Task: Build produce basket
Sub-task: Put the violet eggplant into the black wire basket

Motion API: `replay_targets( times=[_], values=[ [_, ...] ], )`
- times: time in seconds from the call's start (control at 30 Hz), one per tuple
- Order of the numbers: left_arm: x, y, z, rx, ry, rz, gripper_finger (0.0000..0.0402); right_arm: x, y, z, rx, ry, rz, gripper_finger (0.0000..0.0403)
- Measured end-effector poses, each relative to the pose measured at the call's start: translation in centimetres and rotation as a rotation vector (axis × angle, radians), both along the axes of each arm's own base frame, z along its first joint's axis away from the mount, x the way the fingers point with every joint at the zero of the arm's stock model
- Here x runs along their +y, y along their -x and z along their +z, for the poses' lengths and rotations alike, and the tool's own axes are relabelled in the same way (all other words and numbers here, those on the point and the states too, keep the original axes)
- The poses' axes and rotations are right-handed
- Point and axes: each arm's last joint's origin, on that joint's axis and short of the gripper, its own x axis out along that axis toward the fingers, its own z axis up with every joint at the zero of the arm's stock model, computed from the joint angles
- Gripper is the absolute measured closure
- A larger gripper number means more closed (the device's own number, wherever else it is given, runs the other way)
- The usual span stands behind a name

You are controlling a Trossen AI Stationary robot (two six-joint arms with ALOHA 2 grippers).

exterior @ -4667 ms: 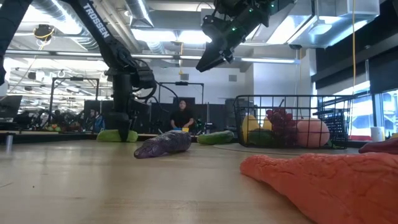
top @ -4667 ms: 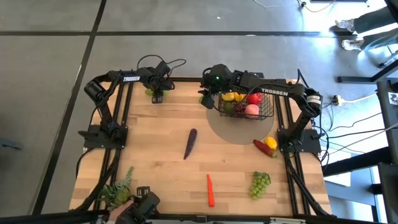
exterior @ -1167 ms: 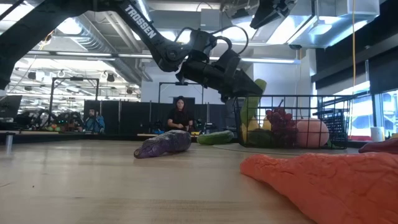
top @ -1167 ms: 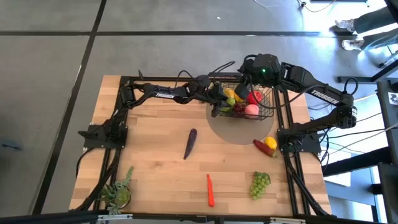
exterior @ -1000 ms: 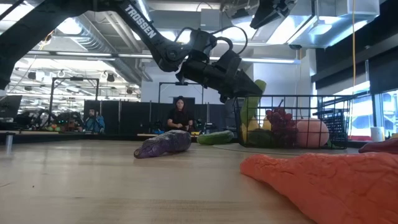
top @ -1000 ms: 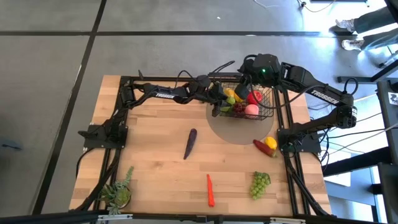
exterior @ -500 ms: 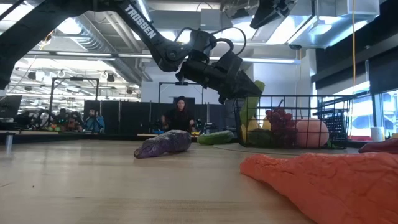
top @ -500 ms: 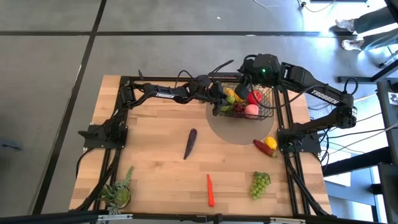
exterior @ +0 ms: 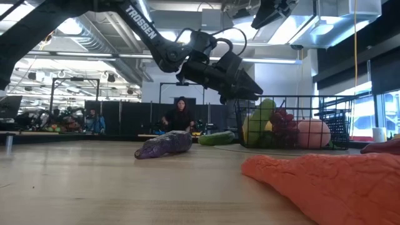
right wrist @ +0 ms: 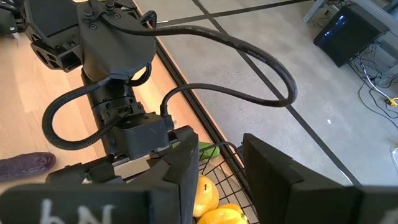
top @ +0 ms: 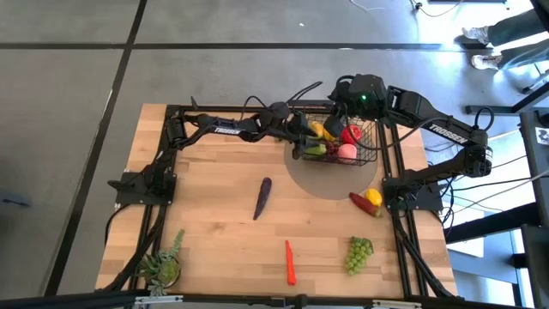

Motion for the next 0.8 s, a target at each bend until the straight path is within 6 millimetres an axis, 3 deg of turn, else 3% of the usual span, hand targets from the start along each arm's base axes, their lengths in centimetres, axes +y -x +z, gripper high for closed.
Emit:
replay_targets(
  times=[0.17, 0.43, 0.8],
  values=[
    [0.1, 0.2, 0.7, -0.016, -0.100, -0.008, 0.0206, 0.0, 0.0, 0.0, 0.000, 0.000, 0.000, 0.0283],
    [-0.2, 1.0, 4.0, -0.046, -0.217, 0.021, 0.0206, 0.0, 0.0, 0.0, 0.000, 0.000, 0.000, 0.0283],
    [-1.3, 3.7, 5.9, 0.231, -0.172, 0.062, 0.0206, 0.0, 0.0, 0.0, -0.002, 0.001, 0.000, 0.0283]
  ],
)
